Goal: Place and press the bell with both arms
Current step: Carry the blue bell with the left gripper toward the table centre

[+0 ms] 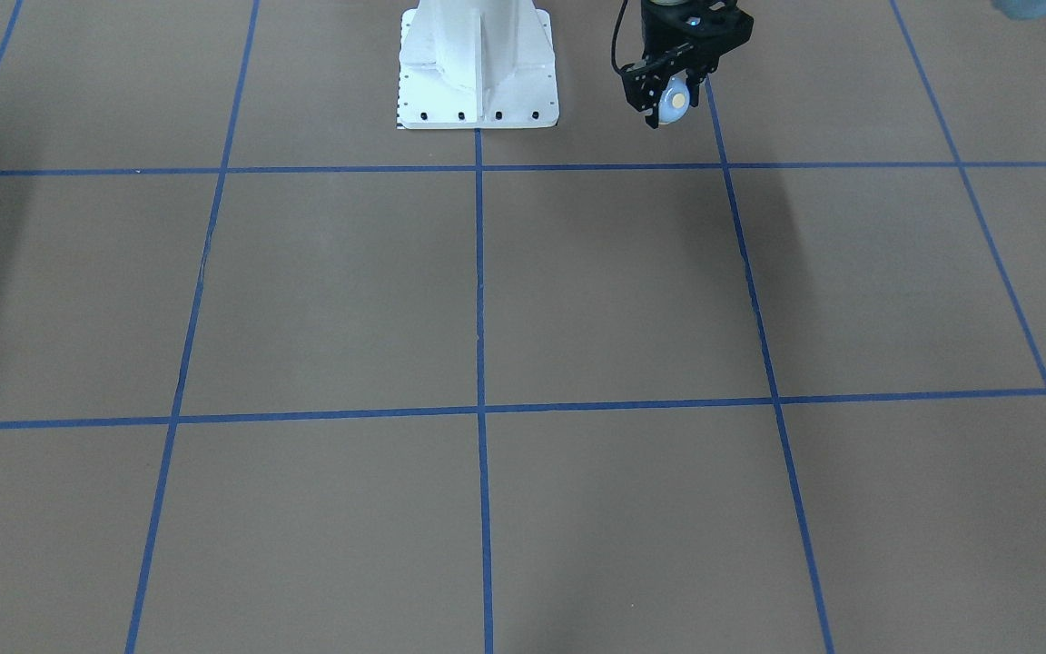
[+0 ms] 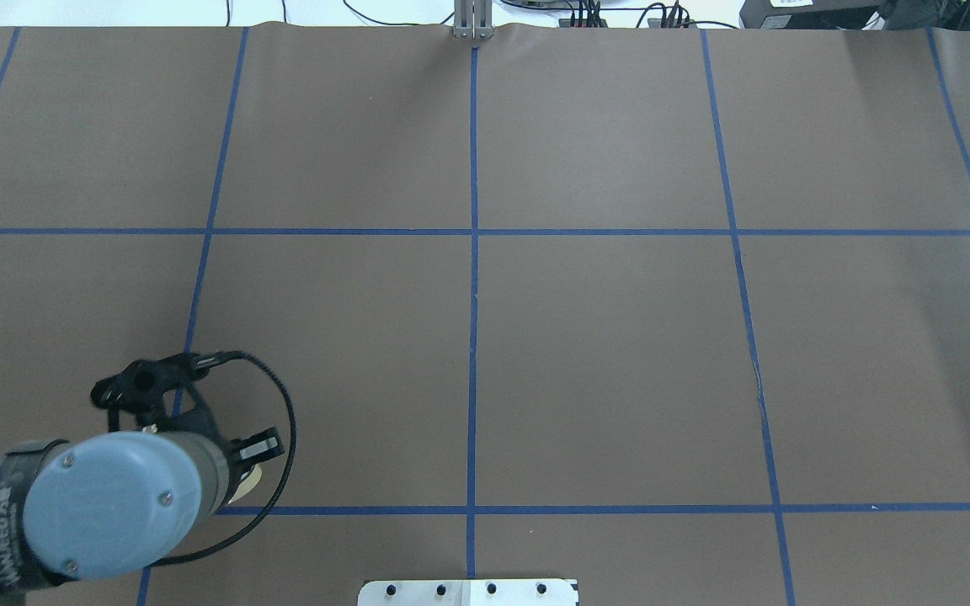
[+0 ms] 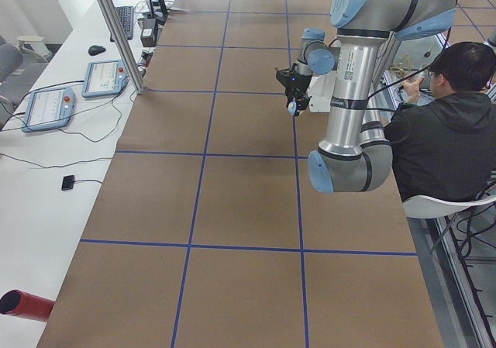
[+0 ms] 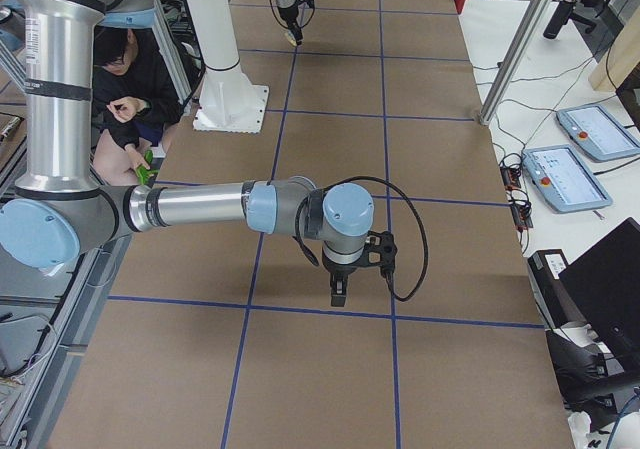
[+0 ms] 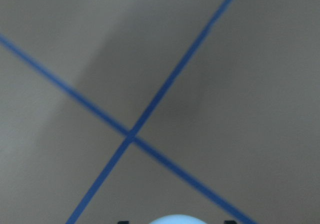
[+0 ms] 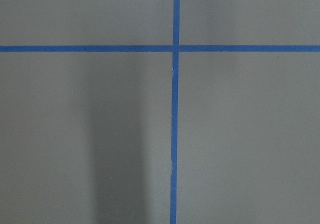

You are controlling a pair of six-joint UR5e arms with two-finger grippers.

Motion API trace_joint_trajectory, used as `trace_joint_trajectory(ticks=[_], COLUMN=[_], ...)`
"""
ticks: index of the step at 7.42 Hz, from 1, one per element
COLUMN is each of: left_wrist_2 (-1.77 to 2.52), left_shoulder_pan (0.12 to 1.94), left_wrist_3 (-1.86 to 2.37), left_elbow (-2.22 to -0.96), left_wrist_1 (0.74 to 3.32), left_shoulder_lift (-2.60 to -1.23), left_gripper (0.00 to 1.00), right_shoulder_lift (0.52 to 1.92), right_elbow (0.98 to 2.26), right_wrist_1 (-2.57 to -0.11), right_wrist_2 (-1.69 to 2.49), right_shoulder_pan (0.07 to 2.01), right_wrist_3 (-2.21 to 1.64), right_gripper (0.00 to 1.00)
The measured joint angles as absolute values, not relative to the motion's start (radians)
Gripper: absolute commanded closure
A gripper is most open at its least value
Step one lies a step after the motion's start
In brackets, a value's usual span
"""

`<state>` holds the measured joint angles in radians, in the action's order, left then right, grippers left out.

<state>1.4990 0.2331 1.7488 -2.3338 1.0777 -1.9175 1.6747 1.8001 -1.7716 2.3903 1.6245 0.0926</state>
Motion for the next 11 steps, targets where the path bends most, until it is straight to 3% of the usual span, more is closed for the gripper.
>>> trace_joint_trajectory(ticks=[2,4,8,11], left_wrist_2=[1.419,1.374,1.282,1.19], left_shoulder_pan=[0.309,0.382,0.419,0.415], left_wrist_3=[1.43,1.169,0.98,0.976], left_elbow=[-2.286,-2.158,-1.781,-1.43], left_wrist_1=[1.083,1.296,1.967,2.371], left_shoulder_lift=[-2.039,-2.094,-2.11,-2.223], left_gripper=[1.0,1.0,1.0,1.0], right_shoulder_lift=[1.672,1.668,1.659,1.657], right_elbow=[1.797,1.796,1.795,1.796], right_wrist_1=[-1.772,-1.772,-1.772,-1.772], right_wrist_2=[2.388,2.384,2.378,2.378], right_shoulder_pan=[1.623,1.617,1.611,1.609], right_wrist_3=[0.092,0.093,0.095,0.094], right_gripper=[0.0,0.0,0.0,0.0])
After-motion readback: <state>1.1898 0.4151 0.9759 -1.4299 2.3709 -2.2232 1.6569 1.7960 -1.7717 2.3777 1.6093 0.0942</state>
